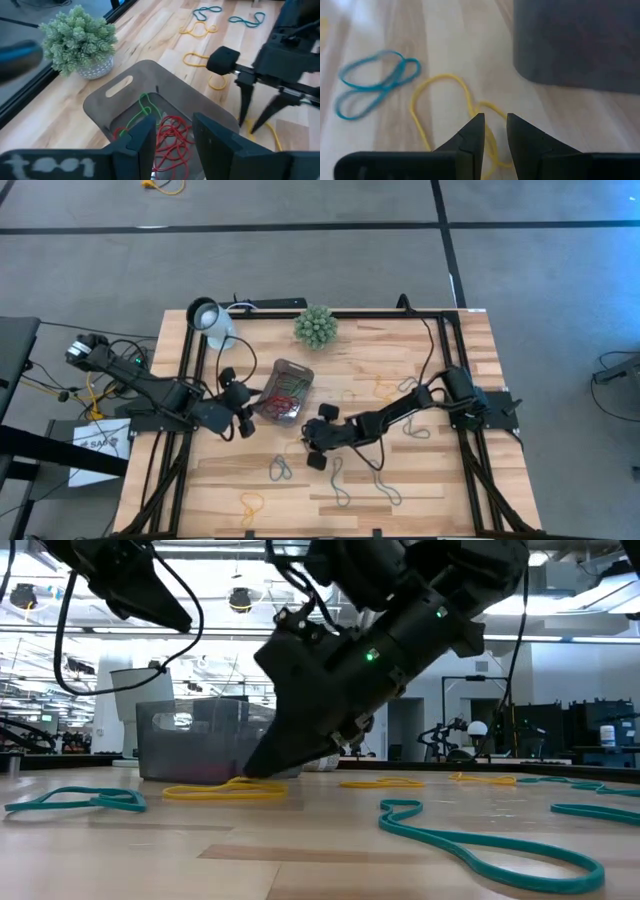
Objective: Pick and place items into bin
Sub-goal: Put the yellow rubber band into the black bin
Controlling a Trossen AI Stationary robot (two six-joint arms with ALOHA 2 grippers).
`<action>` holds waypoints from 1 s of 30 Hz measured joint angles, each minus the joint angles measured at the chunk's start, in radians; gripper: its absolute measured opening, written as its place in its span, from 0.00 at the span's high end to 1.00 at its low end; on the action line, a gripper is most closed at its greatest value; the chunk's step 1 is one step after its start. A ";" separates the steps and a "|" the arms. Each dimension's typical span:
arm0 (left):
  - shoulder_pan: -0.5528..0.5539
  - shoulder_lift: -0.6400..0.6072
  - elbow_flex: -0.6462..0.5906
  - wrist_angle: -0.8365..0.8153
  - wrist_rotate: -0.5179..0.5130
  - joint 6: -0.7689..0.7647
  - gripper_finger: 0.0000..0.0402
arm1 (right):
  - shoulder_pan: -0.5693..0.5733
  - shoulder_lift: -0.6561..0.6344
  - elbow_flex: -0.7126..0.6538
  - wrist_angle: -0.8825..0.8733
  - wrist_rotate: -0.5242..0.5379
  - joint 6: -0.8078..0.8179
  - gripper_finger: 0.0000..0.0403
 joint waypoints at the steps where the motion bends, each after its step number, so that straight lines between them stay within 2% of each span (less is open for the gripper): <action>1: -0.002 0.000 0.000 0.000 0.000 0.000 0.71 | 0.002 0.000 0.002 -0.011 0.000 0.000 0.81; 15: -0.010 0.000 0.000 -0.001 -0.001 0.001 0.71 | 0.005 0.000 0.005 -0.072 -0.030 0.053 0.82; 18: -0.010 0.000 0.000 -0.001 -0.001 0.001 0.71 | 0.003 0.000 0.005 -0.078 -0.025 0.053 0.86; 22: -0.010 0.000 0.000 -0.001 -0.001 -0.002 0.71 | 0.003 -0.008 0.006 -0.077 -0.026 0.014 0.98; 30: -0.010 0.000 0.000 -0.007 -0.001 -0.014 0.71 | 0.026 -0.063 0.083 -0.081 -0.065 -0.085 0.99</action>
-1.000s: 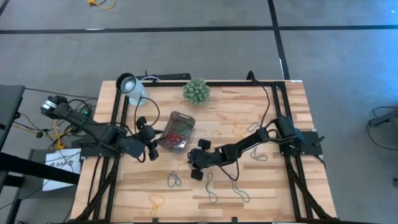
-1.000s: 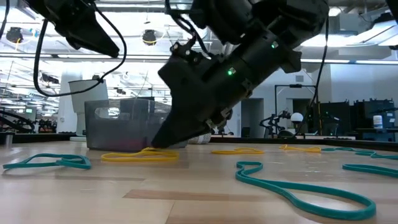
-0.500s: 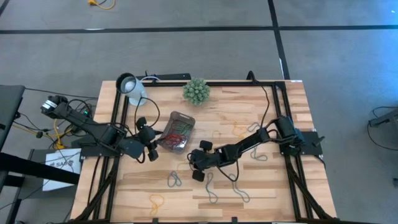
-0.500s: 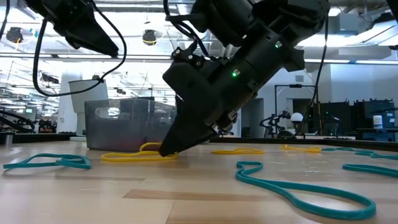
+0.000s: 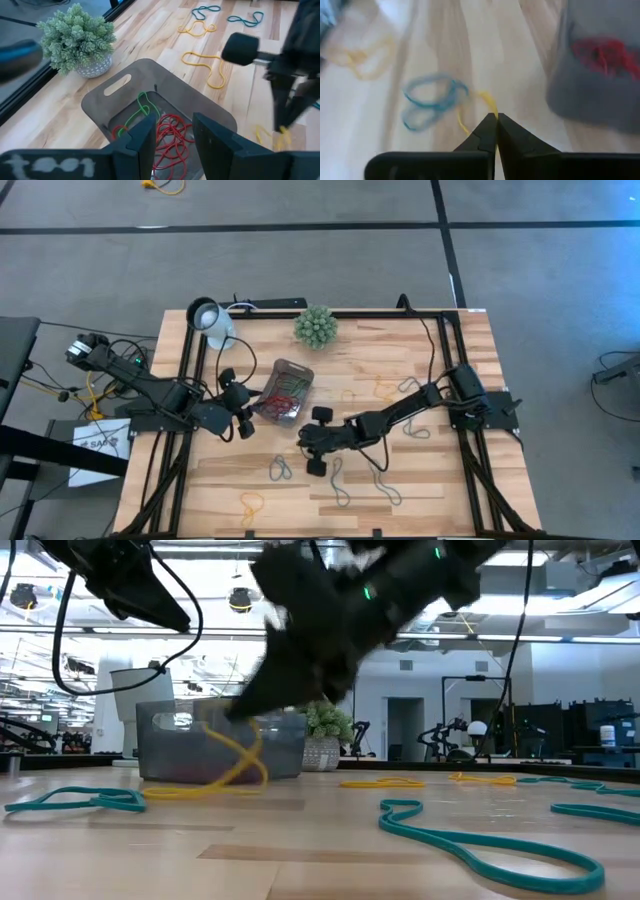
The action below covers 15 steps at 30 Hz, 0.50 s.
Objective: Pick and place items into bin
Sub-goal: Put the yellow rubber band into the black bin
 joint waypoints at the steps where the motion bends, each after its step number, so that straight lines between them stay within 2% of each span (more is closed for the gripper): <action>1: 0.000 0.000 0.000 0.000 0.000 -0.006 0.71 | 0.000 -0.017 0.006 -0.017 0.001 -0.013 0.99; 6: 0.000 0.000 0.000 -0.003 0.000 -0.015 0.71 | -0.017 -0.084 0.059 -0.092 0.048 -0.098 0.99; 15: 0.000 0.000 0.000 -0.006 0.001 -0.015 0.71 | -0.141 -0.115 0.115 -0.075 0.084 -0.161 1.00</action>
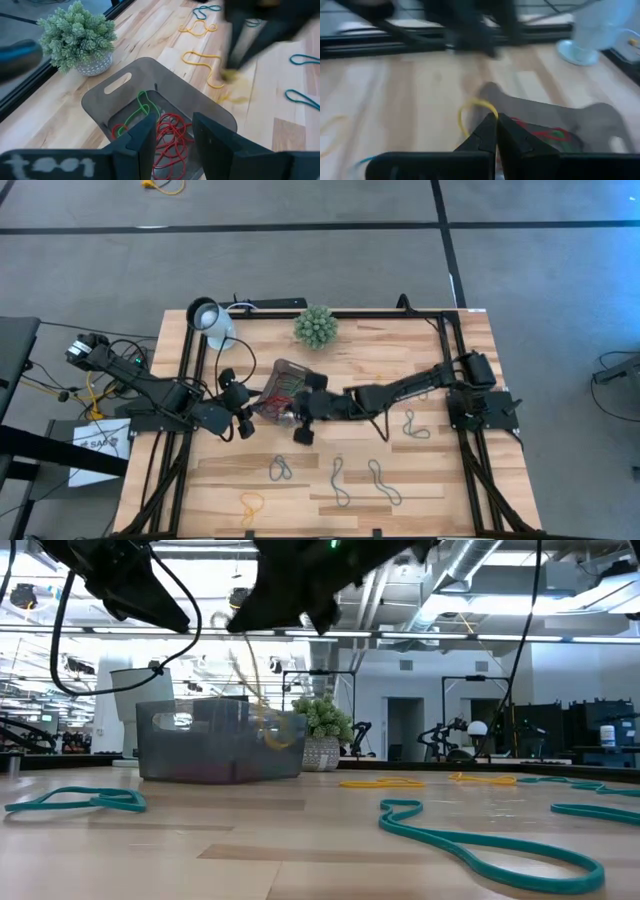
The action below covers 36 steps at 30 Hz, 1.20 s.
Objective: Pick and place items into bin
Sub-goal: Put the yellow rubber band into the black bin
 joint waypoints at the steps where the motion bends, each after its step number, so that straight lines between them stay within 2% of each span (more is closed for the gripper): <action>1: 0.000 0.000 0.000 0.000 0.002 0.000 0.71 | -0.017 0.000 0.000 -0.006 0.000 -0.003 1.00; 10: 0.000 0.000 0.000 -0.007 0.002 0.001 0.71 | -0.135 -0.010 0.000 0.023 -0.048 -0.051 1.00; 18: 0.000 0.000 0.000 -0.010 0.002 0.001 0.71 | -0.178 -0.056 0.003 0.143 -0.240 -0.077 1.00; 21: 0.000 0.000 0.000 -0.026 0.002 0.000 0.71 | -0.181 -0.074 0.002 0.149 -0.254 -0.118 1.00; 25: 0.000 0.000 0.000 -0.031 0.000 0.001 0.71 | -0.181 -0.070 0.000 0.134 -0.294 -0.081 1.00; 27: 0.000 0.000 0.000 -0.031 0.000 0.000 0.71 | -0.176 -0.056 0.002 0.138 -0.331 -0.050 1.00; 36: 0.000 0.000 0.000 -0.030 0.002 -0.009 0.71 | -0.148 0.097 0.000 0.141 -0.331 0.038 1.00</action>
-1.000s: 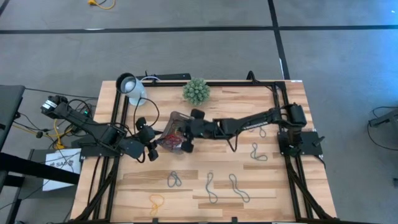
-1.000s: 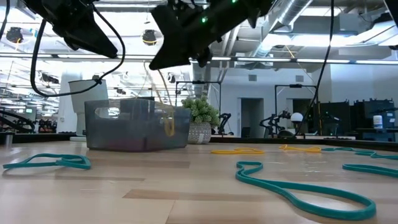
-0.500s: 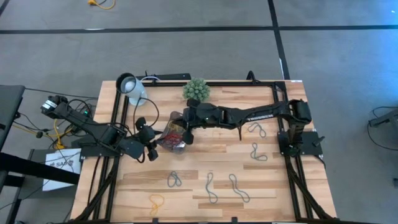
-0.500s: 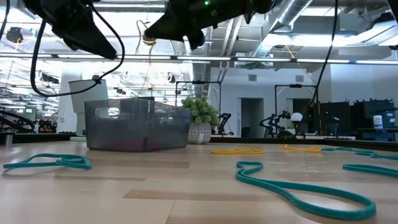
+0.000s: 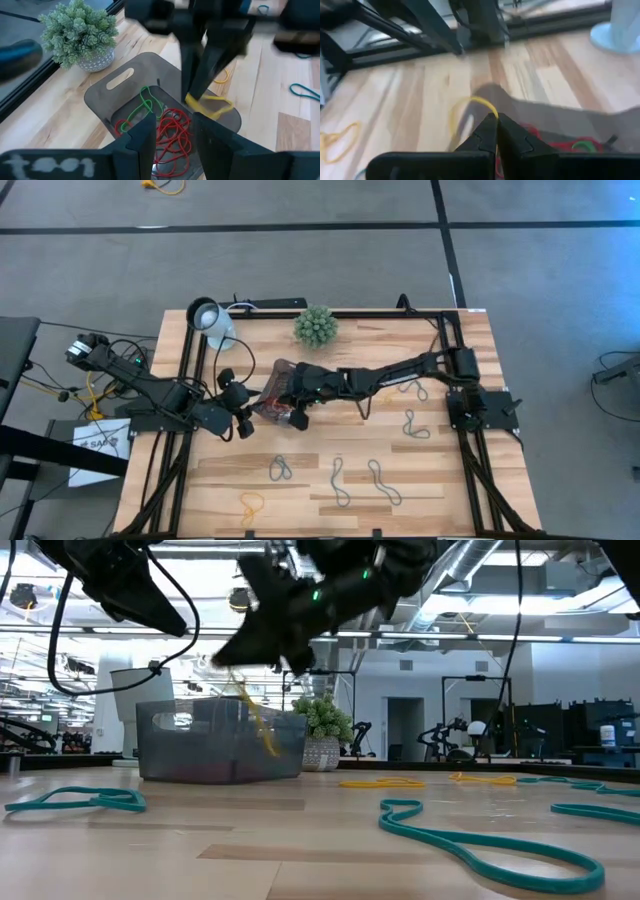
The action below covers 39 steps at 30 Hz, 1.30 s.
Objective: Pick and place items into bin
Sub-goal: Put the yellow rubber band into the black bin
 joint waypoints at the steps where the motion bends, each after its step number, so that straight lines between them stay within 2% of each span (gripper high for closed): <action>1: 0.000 0.000 0.000 0.000 0.000 0.000 0.71 | -0.001 0.018 0.000 0.012 0.000 0.001 1.00; 6: 0.000 0.000 0.000 0.000 0.004 -0.002 0.71 | -0.004 0.032 0.005 0.073 0.001 -0.003 1.00; 13: 0.000 0.000 0.000 0.000 0.005 -0.004 0.71 | -0.014 -0.049 0.091 0.076 -0.002 -0.087 1.00; 16: 0.000 0.000 0.000 0.000 0.005 -0.009 0.71 | -0.015 -0.056 0.119 0.076 -0.043 -0.079 1.00; 20: 0.000 0.000 0.000 0.000 0.009 -0.010 0.71 | 0.000 -0.051 0.120 0.035 -0.071 -0.054 1.00; 25: -0.003 0.000 0.000 0.000 0.025 -0.010 0.71 | 0.015 -0.027 0.109 -0.105 0.026 -0.053 1.00; 39: -0.046 0.000 0.000 -0.002 0.025 -0.036 0.71 | 0.019 0.032 0.110 -0.151 -0.004 0.041 0.99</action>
